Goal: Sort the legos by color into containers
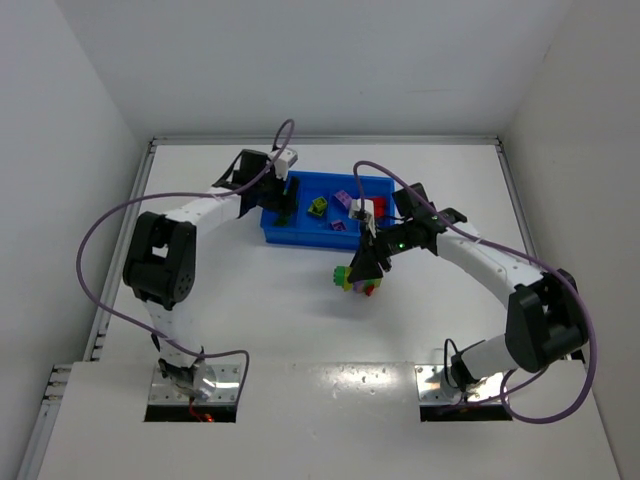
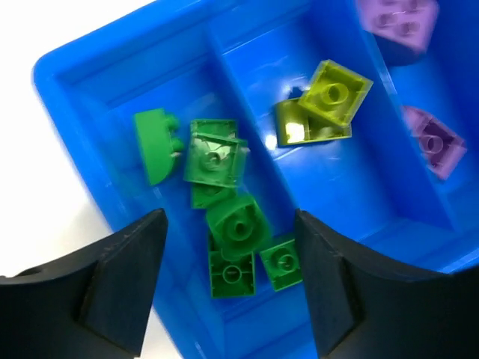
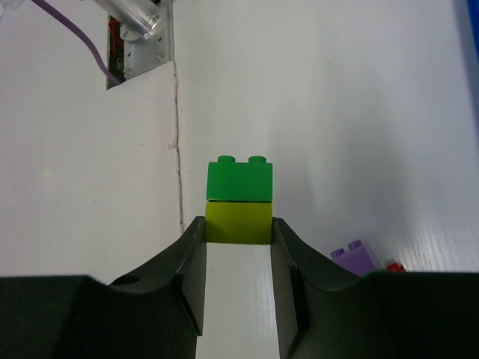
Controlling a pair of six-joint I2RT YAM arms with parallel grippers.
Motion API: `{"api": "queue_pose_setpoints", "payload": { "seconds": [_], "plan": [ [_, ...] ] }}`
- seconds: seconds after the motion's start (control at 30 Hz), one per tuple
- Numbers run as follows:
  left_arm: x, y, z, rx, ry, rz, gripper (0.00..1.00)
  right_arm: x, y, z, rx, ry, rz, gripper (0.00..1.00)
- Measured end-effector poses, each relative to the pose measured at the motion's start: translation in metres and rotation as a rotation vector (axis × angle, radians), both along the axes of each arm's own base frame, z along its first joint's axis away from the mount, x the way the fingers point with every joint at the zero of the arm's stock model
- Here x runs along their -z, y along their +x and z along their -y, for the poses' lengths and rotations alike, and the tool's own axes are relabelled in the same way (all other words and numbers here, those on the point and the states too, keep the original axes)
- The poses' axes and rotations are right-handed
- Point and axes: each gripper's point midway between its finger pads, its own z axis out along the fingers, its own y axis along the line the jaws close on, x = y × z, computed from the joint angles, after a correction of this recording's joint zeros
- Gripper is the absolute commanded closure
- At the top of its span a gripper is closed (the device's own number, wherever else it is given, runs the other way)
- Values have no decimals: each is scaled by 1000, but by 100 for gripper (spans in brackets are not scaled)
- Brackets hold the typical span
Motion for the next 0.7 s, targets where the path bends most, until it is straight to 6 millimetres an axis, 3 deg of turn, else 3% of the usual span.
{"api": "queue_pose_setpoints", "payload": {
  "seconds": [0.13,0.2,0.27,0.47,0.57,0.7],
  "plan": [
    [-5,-6,9,63,-53,-21,26,0,0,0,0,0,0,99],
    [-11,-21,17,151,-125,-56,27,0,0,0,0,1,0,99],
    [-23,-44,25,263,-206,-81,28,0,0,0,-1,2,-1,99],
    [-68,-147,44,624,-403,-125,33,-6,-3,-6,-34,37,-40,99],
    [-71,-183,52,724,-476,-175,33,-8,-1,-12,-54,53,-70,99],
    [-64,-213,59,786,-536,-258,33,-13,3,-18,-75,70,-101,99]
  ]
}}
